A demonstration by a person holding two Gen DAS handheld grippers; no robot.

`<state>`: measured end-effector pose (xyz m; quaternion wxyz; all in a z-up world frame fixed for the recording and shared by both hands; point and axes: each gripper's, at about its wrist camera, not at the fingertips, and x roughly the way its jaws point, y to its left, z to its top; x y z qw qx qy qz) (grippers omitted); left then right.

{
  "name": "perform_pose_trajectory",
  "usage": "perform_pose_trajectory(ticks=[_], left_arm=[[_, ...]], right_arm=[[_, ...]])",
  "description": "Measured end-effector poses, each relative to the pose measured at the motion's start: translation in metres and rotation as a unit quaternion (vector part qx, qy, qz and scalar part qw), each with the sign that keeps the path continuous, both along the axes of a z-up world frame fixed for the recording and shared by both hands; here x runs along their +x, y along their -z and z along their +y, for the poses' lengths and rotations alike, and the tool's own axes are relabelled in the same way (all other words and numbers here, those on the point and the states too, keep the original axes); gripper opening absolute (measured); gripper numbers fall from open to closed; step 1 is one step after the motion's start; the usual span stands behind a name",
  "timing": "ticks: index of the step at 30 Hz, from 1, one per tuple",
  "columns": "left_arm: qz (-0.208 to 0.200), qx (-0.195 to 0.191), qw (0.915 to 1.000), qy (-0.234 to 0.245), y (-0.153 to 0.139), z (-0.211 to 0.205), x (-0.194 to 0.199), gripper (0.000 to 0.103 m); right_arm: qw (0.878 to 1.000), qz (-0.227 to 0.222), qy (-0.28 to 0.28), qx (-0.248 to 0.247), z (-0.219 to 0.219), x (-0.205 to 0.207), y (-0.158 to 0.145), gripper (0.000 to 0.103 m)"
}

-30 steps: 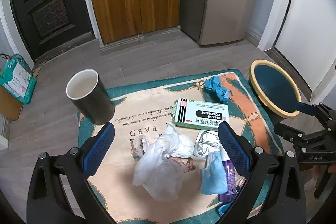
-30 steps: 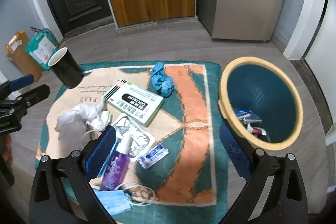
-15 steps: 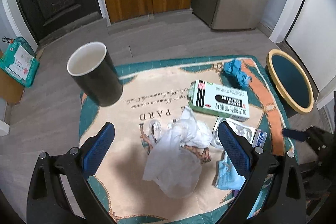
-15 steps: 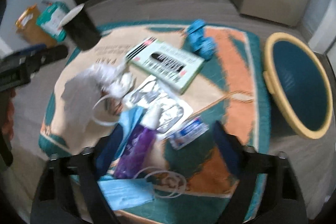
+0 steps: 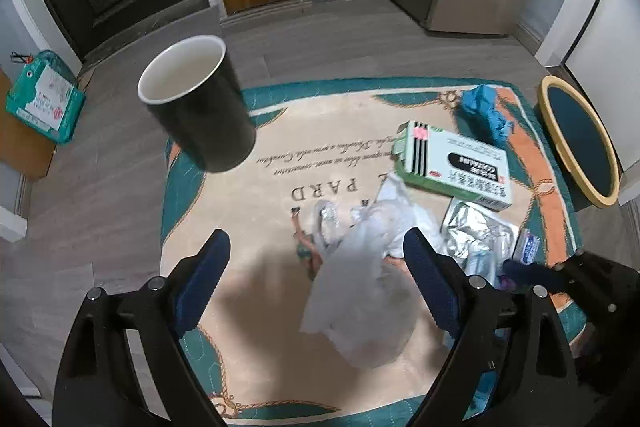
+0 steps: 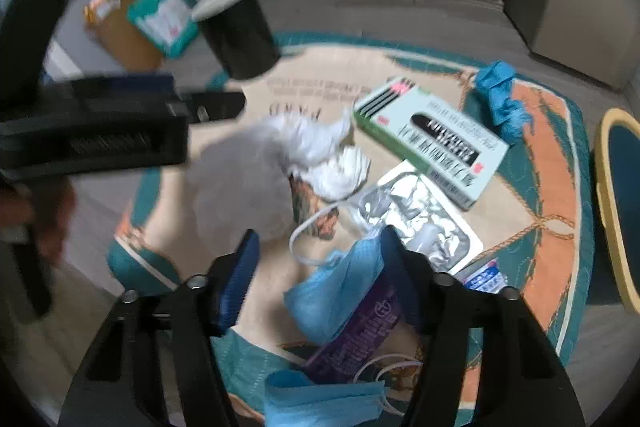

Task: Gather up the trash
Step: 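Grasp the white tissue with the left gripper while the right grasps the blue face mask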

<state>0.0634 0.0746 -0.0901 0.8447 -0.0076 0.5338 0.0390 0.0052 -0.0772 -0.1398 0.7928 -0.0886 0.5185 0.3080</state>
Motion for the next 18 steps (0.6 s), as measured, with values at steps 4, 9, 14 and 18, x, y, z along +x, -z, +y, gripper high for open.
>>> perform_pose_trajectory(ticks=[4, 9, 14, 18], left_arm=[[0.026, -0.008, 0.9996, 0.01, 0.011, 0.0, 0.0, 0.076], [0.06, -0.024, 0.9975, 0.028, 0.024, -0.009, 0.0, 0.072], [0.094, -0.018, 0.9946, 0.042, 0.039, -0.015, -0.001, 0.059], [0.111, -0.025, 0.9924, 0.045, 0.046, -0.014, 0.0, 0.021]], right_arm=[[1.0, -0.008, 0.004, 0.002, -0.005, 0.005, -0.002, 0.008], [0.998, -0.024, 0.048, 0.038, -0.028, 0.016, -0.02, 0.007], [0.994, -0.043, 0.073, 0.069, -0.046, 0.023, -0.039, 0.004], [0.991, -0.063, 0.085, 0.084, -0.054, 0.028, -0.053, 0.003]])
